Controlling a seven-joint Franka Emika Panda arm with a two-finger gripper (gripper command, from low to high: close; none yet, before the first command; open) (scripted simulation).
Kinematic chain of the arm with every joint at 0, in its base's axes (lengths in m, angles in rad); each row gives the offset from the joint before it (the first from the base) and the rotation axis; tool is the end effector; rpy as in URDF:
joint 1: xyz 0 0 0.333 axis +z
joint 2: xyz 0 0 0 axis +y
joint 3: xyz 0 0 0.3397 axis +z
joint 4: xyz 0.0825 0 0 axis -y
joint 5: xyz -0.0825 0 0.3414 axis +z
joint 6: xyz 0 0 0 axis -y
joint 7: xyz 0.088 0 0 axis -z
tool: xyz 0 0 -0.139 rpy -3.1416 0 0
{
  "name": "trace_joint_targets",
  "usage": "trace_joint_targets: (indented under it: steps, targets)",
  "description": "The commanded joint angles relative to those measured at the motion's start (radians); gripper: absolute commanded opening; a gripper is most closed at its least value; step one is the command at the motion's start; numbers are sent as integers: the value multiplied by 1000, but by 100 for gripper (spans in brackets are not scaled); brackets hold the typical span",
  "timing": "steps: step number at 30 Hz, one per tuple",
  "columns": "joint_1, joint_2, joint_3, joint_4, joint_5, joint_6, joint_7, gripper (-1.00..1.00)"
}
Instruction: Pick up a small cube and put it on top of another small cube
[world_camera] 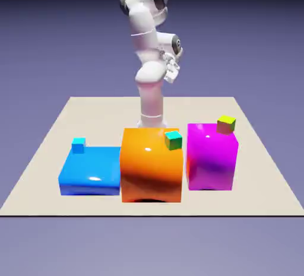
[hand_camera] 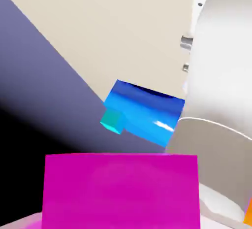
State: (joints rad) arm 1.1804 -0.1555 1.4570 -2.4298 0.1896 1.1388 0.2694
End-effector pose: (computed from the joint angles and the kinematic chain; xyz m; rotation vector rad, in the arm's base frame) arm -0.2441 0.0971 0.3467 0.8513 1.6849 -0.2331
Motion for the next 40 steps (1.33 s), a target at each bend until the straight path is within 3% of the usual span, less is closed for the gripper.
trace_joint_targets:
  steps: [1, 29, 34, 35, 40]
  targets:
    - [-36, 18, -30, 16, -40, -3, 0, -100]
    - [-1044, 514, -869, 455, -1118, -116, 5, -100]
    - [-1113, 464, -896, 311, -1141, 6, 30, -100]
    - [-1113, 464, -896, 311, -1141, 6, 30, 100]
    - [-1044, 514, -869, 455, -1118, -116, 5, 100]
